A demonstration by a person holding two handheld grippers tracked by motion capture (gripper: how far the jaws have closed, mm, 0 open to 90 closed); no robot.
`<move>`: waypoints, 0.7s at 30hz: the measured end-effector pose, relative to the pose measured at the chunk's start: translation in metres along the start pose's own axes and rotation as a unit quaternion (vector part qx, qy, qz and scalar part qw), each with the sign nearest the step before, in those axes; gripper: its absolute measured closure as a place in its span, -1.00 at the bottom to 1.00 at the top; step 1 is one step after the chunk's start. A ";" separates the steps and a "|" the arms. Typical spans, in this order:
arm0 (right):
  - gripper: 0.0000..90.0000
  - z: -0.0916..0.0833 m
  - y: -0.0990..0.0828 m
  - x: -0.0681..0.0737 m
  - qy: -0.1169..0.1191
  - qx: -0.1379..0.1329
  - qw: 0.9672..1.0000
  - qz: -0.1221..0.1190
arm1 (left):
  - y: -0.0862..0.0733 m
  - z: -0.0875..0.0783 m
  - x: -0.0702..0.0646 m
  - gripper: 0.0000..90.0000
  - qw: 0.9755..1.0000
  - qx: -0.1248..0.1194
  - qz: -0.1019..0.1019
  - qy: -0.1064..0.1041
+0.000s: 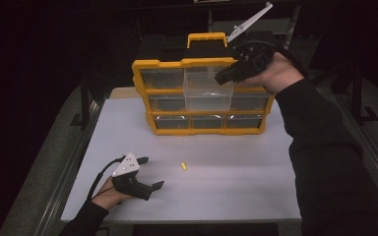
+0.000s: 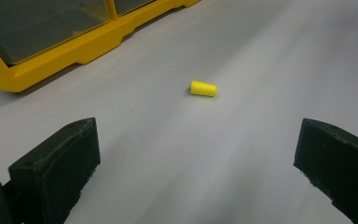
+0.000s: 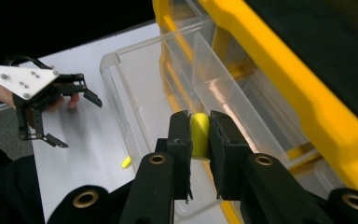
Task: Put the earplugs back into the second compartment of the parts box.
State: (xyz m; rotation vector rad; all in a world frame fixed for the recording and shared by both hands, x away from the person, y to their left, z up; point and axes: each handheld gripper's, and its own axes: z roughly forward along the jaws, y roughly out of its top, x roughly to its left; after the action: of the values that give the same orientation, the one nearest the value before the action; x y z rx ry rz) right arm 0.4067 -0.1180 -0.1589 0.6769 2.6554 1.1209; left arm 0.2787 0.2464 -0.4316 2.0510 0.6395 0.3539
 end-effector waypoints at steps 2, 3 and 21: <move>0.72 0.005 0.001 0.001 -0.001 0.008 1.000 -0.002 | 0.000 0.000 0.000 -1.00 1.000 0.000 0.001 -0.001; 0.72 0.007 0.001 0.001 -0.002 0.012 1.000 -0.003 | 0.000 0.000 0.000 -1.00 1.000 -0.001 0.000 -0.001; 0.95 -0.011 -0.002 0.001 -0.022 -0.008 1.000 0.004 | 0.000 -0.001 0.000 -1.00 1.000 0.001 -0.001 -0.003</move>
State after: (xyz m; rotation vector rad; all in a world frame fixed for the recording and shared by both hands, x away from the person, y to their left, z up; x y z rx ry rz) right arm 0.4013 -0.1257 -0.1521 0.7008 2.6075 1.1149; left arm 0.2783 0.2469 -0.4316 2.0520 0.6377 0.3457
